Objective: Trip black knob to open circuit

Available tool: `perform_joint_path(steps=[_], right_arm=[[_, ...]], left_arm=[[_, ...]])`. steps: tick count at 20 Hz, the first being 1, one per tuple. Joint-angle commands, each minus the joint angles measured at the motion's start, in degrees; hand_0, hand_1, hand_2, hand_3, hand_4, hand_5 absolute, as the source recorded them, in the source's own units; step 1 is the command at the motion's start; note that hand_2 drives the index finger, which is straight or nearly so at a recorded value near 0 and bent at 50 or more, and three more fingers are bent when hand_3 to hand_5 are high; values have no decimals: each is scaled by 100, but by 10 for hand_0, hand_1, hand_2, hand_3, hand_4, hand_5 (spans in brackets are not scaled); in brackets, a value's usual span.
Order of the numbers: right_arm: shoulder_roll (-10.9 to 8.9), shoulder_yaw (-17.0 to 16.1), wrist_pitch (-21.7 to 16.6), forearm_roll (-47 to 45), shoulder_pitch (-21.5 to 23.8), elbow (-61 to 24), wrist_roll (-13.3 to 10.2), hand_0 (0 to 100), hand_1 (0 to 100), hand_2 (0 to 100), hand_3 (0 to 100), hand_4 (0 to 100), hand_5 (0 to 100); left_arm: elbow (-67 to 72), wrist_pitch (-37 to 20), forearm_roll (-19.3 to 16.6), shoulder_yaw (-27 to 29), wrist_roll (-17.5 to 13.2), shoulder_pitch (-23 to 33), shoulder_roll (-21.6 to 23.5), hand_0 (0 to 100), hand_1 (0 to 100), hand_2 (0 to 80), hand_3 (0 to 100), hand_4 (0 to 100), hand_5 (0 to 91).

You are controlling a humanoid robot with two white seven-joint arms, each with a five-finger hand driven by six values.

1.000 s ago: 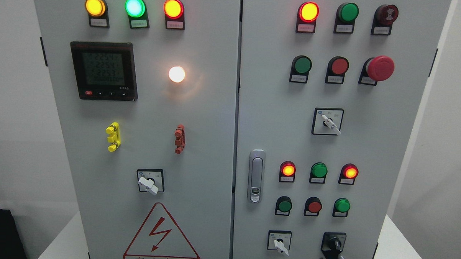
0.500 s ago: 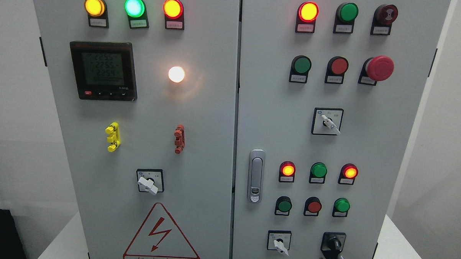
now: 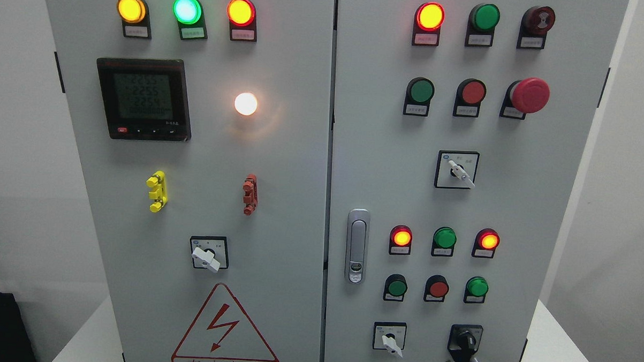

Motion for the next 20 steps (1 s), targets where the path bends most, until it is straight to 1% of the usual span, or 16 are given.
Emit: perform_joint_path(steps=[1,8,20], right_arm=[[-4,133,-25,-4,-105,-108,83,579,808,0,1000,959,859],[-4,221,-25,-4,-113,-117,83,579,806,0,1000,959,858],[-4,238,-34,-4,-131,-126,83,581,801,0,1000,959,858]], left_arm=[[-1,-10,14,7,1,-14,-9,120,389,0,0,0,0],[-1,-10,14,7,1,-23,-9,120,389,0,0,0,0],[-1,-10,14,7,1,-14,-9,120,389,0,0,0,0]])
